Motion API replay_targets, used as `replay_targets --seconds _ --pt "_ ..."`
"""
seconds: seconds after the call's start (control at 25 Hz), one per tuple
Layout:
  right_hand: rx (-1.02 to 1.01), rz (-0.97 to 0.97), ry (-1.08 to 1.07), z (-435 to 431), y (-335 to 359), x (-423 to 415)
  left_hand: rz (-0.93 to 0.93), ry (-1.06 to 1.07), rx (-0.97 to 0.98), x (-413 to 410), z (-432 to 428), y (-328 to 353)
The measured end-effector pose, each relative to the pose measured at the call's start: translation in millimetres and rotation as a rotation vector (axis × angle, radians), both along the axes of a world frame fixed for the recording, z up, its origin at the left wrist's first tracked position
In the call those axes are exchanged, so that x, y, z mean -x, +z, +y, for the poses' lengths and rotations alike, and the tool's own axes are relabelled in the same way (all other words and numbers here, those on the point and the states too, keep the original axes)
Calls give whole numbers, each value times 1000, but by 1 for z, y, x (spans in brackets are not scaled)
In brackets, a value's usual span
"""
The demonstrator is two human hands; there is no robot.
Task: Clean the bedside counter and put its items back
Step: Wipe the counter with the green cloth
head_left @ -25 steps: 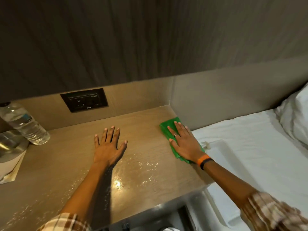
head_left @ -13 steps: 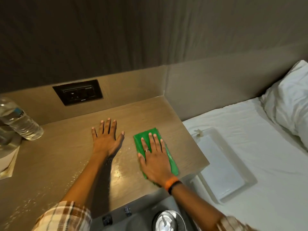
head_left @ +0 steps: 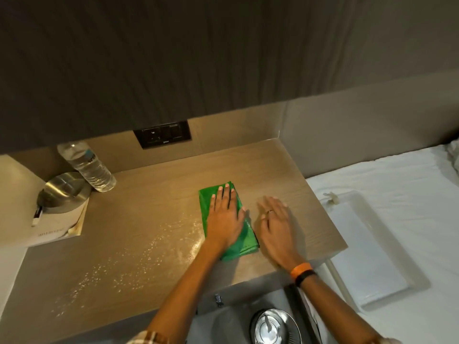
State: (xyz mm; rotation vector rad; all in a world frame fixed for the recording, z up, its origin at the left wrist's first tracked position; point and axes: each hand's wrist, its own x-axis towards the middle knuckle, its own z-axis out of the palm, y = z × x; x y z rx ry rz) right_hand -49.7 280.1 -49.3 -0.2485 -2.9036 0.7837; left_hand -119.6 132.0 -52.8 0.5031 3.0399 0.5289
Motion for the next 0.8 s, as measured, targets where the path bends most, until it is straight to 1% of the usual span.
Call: replay_targets --seconds 0.08,0.12,0.2,0.28,0.4,0.48,0.56,0.6,0.68,0.72,0.8 --pt "-260 -112 25 20 -5 9 3 12 115 0 8 -9" --pt "-317 -140 41 21 -8 13 0 4 125 9 9 -8" --pt "-332 -149 49 19 -10 15 -21 -26 124 41 10 -2" --pt "-350 -141 57 20 -13 15 -21 42 135 80 3 5" --pt "-356 -145 47 22 -12 16 -54 282 114 119 -34 9" --pt "-348 -148 42 20 -10 16 -80 451 100 118 -69 7" --pt "-345 -158 48 18 -7 16 -107 559 97 100 -85 8" --pt "-338 -166 48 17 -6 17 -114 569 107 88 -81 7" --pt "-321 -190 56 16 -3 15 -126 523 112 54 -60 6" --pt "-314 -191 66 16 -2 14 -120 467 122 33 -48 5" --pt "-283 -193 76 18 1 14 -76 290 151 -13 -31 -1"
